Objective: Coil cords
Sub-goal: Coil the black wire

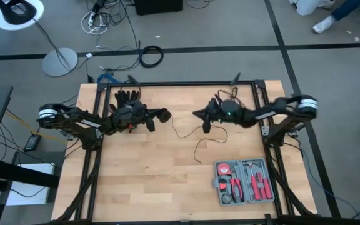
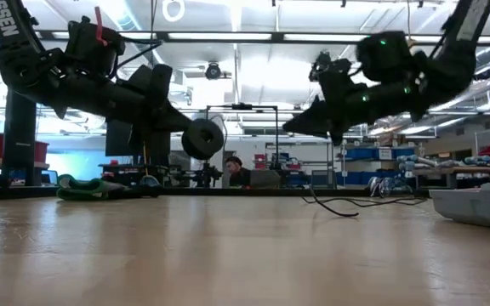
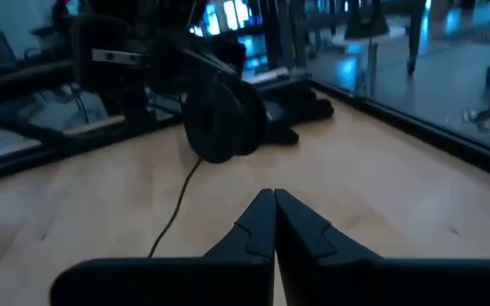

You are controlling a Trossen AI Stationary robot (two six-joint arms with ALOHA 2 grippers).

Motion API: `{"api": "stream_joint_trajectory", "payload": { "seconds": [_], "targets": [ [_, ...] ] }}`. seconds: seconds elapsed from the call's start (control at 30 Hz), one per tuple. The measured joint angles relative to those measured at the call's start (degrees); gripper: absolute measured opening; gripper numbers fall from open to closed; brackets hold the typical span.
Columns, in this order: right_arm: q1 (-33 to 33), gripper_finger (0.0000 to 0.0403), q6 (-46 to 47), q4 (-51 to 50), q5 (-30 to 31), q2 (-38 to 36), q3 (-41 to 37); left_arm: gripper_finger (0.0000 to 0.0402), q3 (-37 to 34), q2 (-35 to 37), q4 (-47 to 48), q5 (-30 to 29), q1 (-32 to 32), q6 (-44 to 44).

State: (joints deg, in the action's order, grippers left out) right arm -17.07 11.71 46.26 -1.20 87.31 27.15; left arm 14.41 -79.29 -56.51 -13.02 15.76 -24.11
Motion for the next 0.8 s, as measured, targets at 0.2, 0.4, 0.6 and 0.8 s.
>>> {"api": "stream_joint_trajectory", "payload": {
  "seconds": [0.2, 0.4, 0.6, 0.8],
  "targets": [
    [3.21, 0.0006, 1.22, 21.8, 2.82, 15.52, 0.63, 0.0, 0.02, 0.0, -3.65, -1.72, -0.49, 1.15],
    [2.34, 0.0005, 1.79, 21.89, -0.73, 25.26, 9.8, 0.0, 0.02, 0.0, -6.06, -8.66, -4.36, 2.68],
    [0.27, 0.0027, 1.76, 20.61, -11.0, 26.99, 15.07, 0.0, 0.02, 0.0, -7.17, -10.2, -6.6, 3.57],
    [-0.66, 0.0056, 2.24, 19.32, -15.14, 26.99, 16.85, 0.0, 0.02, 0.0, -7.09, -10.32, -6.83, 3.2]
  ]
}}
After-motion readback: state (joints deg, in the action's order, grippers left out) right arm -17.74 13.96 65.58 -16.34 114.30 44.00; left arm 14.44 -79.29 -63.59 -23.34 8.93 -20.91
